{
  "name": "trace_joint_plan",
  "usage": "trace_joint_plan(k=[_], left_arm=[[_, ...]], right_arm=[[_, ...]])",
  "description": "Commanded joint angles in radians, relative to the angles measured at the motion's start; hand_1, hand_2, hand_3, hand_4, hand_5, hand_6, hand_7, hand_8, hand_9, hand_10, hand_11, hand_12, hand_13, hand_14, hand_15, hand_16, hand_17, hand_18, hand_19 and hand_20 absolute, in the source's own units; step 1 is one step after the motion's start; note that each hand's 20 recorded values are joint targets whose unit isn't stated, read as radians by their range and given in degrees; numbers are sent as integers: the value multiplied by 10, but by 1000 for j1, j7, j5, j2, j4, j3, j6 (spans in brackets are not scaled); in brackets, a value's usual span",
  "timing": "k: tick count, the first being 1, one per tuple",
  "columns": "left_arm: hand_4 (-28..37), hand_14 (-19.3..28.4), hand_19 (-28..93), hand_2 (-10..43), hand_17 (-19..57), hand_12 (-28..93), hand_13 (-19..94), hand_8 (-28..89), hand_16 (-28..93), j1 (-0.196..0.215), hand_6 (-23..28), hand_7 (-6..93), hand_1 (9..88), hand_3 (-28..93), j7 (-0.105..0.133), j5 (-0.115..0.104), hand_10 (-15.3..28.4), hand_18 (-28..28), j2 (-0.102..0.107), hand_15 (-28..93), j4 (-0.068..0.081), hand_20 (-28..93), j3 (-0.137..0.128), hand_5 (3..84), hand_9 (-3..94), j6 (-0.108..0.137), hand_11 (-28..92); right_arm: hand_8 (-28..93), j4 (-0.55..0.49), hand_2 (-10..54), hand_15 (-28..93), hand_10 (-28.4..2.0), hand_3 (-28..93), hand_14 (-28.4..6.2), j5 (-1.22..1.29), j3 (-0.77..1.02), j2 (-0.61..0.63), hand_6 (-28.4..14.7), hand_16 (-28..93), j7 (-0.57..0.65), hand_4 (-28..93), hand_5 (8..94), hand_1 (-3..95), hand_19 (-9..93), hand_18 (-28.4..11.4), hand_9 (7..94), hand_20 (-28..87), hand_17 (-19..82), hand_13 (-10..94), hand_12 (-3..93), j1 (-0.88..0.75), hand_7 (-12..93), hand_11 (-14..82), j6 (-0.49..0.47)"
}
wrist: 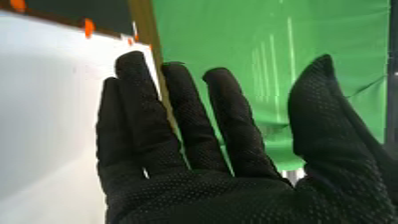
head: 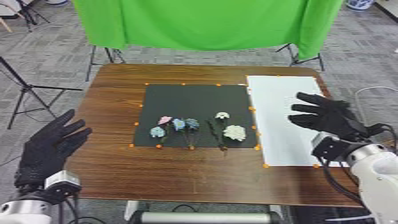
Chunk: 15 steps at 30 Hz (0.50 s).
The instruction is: Arrange flowers
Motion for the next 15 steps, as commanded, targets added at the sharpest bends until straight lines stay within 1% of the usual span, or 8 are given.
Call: trace_joint_plan(k=[1,2,3,5,7,8,12,15], left_arm=[[-192,266,602,51,-77,93,270,-89,-85,-34,96,114,243,814,28,-13,196,269,18,458,21,-67,26,392,358,22,233],[-192,267,602,51,-78,93,270,-89,-85,-35,95,113,243,814,46,-22,196,268,32,458,21,-68,40,391,358,47,232],[-192,267,602,51,-78,93,269,-89,-85,-40,94,114,243,813,50,-25,196,266,36,457,22,-70,46,389,357,59,232],[-193,267,597,50,-81,93,269,-89,-84,-41,92,114,244,813,73,-33,193,261,45,456,25,-73,57,385,355,74,230],[-193,266,593,50,-83,94,267,-90,-84,-42,89,115,244,814,85,-42,192,257,47,455,26,-75,63,382,353,89,229],[-192,266,592,49,-83,94,266,-90,-83,-40,87,117,244,815,94,-42,191,256,50,454,27,-75,65,380,352,95,229],[-194,264,589,48,-84,95,266,-93,-81,-35,84,121,244,816,105,-50,190,255,51,453,28,-74,65,375,348,106,226],[-195,263,589,48,-83,96,267,-95,-79,-34,84,123,245,816,108,-50,190,253,52,455,30,-72,68,374,350,105,229]], right_arm=[[-145,19,78,390,-174,932,-207,-3,-11,37,-25,102,-87,-246,480,180,594,-220,516,221,115,434,123,-17,186,170,58],[-145,22,78,390,-174,932,-207,9,-20,47,-22,102,-100,-245,478,181,594,-219,516,222,115,434,123,-17,186,170,69],[-145,23,78,391,-174,932,-206,12,-22,46,-20,102,-104,-243,475,181,593,-219,515,222,115,433,123,-15,187,169,69],[-147,28,78,387,-174,932,-206,16,-41,59,-15,101,-117,-243,470,183,592,-218,513,223,113,429,122,-9,186,166,87],[-148,30,78,381,-171,932,-206,21,-51,63,-11,99,-138,-242,462,183,586,-215,508,222,112,425,121,-9,186,162,90],[-148,30,79,378,-171,932,-207,23,-58,66,-9,98,-144,-242,459,183,584,-215,506,221,110,423,121,-6,185,160,97],[-150,32,80,365,-166,932,-206,15,-76,59,-2,98,-151,-240,451,184,577,-213,503,221,108,416,122,8,190,155,94],[-152,30,80,362,-164,932,-205,8,-87,63,-1,101,-151,-239,449,186,575,-213,503,223,108,416,123,13,192,155,98]])
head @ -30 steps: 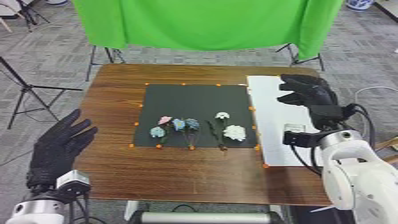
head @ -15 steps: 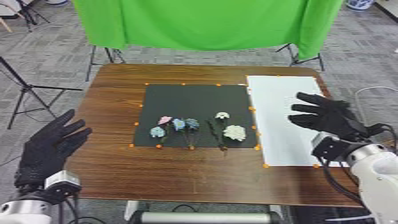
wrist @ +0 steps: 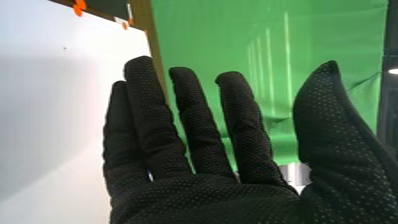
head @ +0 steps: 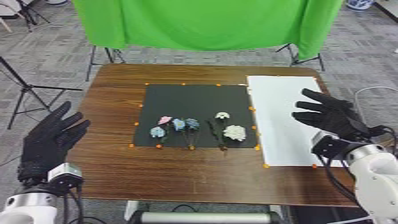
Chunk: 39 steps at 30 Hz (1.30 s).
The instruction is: Arrange flowers
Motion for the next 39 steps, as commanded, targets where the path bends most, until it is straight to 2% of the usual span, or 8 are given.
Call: trace_joint_plan(k=[1,4,9,16,19,22,23,39], left_arm=[[-195,263,588,47,-83,97,267,-95,-79,14,84,124,245,817,14,-15,190,253,2,456,7,-72,2,374,350,8,231],[-195,263,587,47,-84,97,268,-96,-79,13,84,124,245,817,7,-14,190,253,0,459,9,-70,1,373,350,10,233],[-196,263,585,47,-84,96,268,-96,-80,30,83,125,245,817,22,-21,190,252,1,459,8,-68,1,372,350,18,232],[-196,262,583,46,-85,96,269,-96,-80,42,83,124,244,819,29,-22,190,251,-1,458,6,-63,-4,369,351,23,231],[-197,262,582,46,-85,96,268,-96,-80,34,83,125,244,819,21,-16,190,251,-5,459,9,-61,-8,369,352,11,233],[-197,263,581,45,-85,96,268,-96,-80,33,83,125,245,820,29,-18,190,251,2,460,9,-59,-4,368,353,13,235],[-197,263,581,45,-85,96,268,-96,-80,26,83,125,245,820,21,-16,190,251,1,460,11,-59,-4,368,353,11,235],[-197,262,578,45,-85,94,267,-97,-81,32,82,126,245,819,28,-17,188,250,6,458,15,-53,0,368,350,9,229]], right_arm=[[-152,2,80,362,-163,932,-205,-5,-28,1,0,102,-23,-238,449,186,575,-212,503,224,108,416,123,21,192,155,5],[-153,2,80,362,-162,932,-205,-10,-32,4,1,104,-23,-239,450,187,574,-212,503,225,108,416,124,17,193,156,10],[-154,2,81,360,-161,932,-204,-2,-46,8,1,107,-24,-238,449,188,572,-213,504,227,106,416,124,24,194,155,21],[-154,0,81,360,-161,932,-204,-16,-100,-7,2,109,-33,-238,449,188,570,-212,505,230,105,417,124,68,195,156,26],[-154,4,81,361,-160,932,-204,-18,-121,-16,3,109,-29,-238,449,188,570,-212,505,231,105,417,124,90,195,156,26],[-154,8,81,362,-160,932,-204,-32,-138,-21,4,110,-24,-238,450,187,569,-212,505,231,104,417,124,104,196,156,15],[-154,6,81,362,-160,932,-204,-29,-141,-18,4,109,-23,-238,450,187,569,-212,505,231,104,417,124,102,196,155,15],[-156,18,80,360,-160,932,-204,-54,-172,-37,5,109,-8,-236,450,186,567,-211,503,234,102,415,124,134,194,153,2]])
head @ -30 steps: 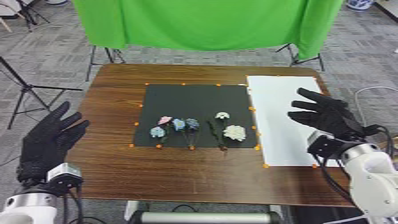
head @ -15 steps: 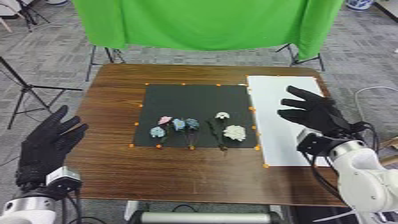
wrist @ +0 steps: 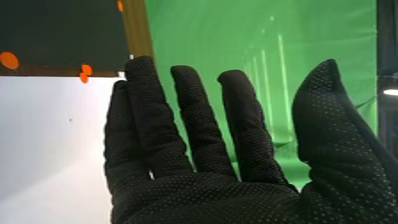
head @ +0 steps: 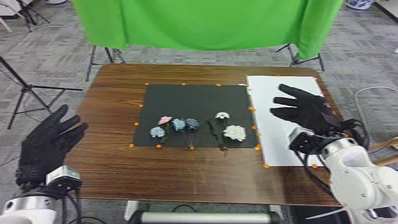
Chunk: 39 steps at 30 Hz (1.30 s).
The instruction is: Arrange flowers
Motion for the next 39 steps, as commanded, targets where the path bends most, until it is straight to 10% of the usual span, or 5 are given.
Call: trace_joint_plan(k=[1,39], left_arm=[[-197,262,578,45,-85,94,267,-97,-81,10,82,126,244,819,9,-5,188,250,7,458,7,-52,3,368,350,2,229],[-199,259,575,46,-88,91,258,-99,-81,10,82,129,244,822,-10,2,182,249,-5,449,7,-55,14,363,336,-3,221]], right_arm=[[-155,9,80,360,-160,932,-204,-8,-16,-11,5,110,-8,-236,450,186,567,-211,503,234,102,415,123,21,194,153,-2],[-154,16,82,346,-159,932,-206,-50,-34,-56,8,114,28,-237,452,182,548,-208,501,230,94,411,123,51,192,146,-52]])
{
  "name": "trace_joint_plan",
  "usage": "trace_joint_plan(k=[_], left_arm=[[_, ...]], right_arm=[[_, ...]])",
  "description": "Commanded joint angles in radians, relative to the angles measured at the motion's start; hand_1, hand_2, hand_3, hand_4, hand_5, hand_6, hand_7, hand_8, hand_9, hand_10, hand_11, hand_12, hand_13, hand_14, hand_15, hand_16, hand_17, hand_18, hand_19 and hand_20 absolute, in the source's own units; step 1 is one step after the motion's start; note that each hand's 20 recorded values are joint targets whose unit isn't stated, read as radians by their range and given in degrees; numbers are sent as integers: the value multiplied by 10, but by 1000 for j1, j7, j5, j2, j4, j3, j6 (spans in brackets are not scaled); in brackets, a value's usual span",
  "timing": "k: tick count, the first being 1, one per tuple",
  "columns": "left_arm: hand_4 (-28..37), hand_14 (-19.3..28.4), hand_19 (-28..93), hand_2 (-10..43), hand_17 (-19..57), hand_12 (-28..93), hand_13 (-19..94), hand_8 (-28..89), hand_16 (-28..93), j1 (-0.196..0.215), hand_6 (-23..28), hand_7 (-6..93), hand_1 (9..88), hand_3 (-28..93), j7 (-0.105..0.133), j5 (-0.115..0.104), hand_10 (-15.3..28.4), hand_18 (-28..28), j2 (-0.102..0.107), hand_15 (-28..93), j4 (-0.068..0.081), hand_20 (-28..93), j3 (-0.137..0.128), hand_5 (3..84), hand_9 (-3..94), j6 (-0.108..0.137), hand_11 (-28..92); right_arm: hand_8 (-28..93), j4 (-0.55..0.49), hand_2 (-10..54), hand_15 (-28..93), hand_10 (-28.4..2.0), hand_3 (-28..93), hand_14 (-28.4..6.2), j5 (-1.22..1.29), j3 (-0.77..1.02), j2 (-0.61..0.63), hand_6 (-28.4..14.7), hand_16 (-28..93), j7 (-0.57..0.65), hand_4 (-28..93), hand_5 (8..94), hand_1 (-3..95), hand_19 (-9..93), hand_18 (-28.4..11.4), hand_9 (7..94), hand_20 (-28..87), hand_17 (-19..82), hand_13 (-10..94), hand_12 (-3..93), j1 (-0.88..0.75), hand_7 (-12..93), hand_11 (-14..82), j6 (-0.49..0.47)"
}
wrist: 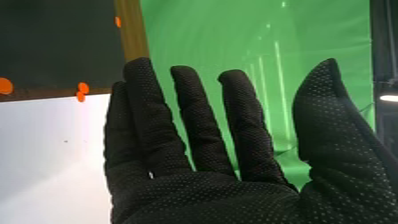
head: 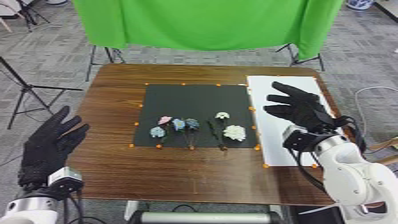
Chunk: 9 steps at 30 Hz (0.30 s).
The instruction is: Arrange flowers
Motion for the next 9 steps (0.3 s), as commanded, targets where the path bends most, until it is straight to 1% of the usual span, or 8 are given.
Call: trace_joint_plan(k=[1,3,5,6,9], left_arm=[[-199,259,575,46,-88,91,257,-99,-81,6,81,129,244,822,-12,2,182,249,-4,449,6,-55,6,363,336,-1,220],[-198,258,574,46,-89,90,256,-99,-82,2,81,129,244,823,-18,3,182,249,-7,446,7,-55,6,363,336,-4,219],[-198,257,572,46,-90,89,254,-100,-83,1,81,129,243,823,-17,4,181,248,-4,442,6,-56,8,363,336,-1,218],[-198,256,572,46,-90,89,253,-100,-83,2,81,129,243,823,-12,2,181,248,-2,440,6,-56,10,362,336,2,217],[-198,252,568,46,-91,88,245,-100,-83,2,81,128,244,823,-14,4,181,246,-3,428,6,-57,9,363,334,3,214]], right_arm=[[-154,1,82,345,-159,932,-206,-16,-10,-14,8,114,7,-237,453,182,548,-209,501,231,94,410,123,8,192,146,-18],[-154,4,83,345,-159,932,-206,-13,-14,-12,8,114,8,-239,453,182,549,-209,501,231,93,410,123,14,192,145,-16],[-154,4,84,345,-159,932,-206,-16,-14,-13,8,114,10,-240,453,182,549,-209,500,232,93,410,123,14,191,144,-16],[-154,4,83,345,-159,932,-206,-14,-13,-13,8,114,9,-241,453,182,549,-209,500,232,93,410,123,15,191,144,-16],[-154,2,84,345,-158,932,-206,-20,-8,-17,9,114,13,-241,453,181,549,-209,500,232,93,410,123,10,192,144,-18]])
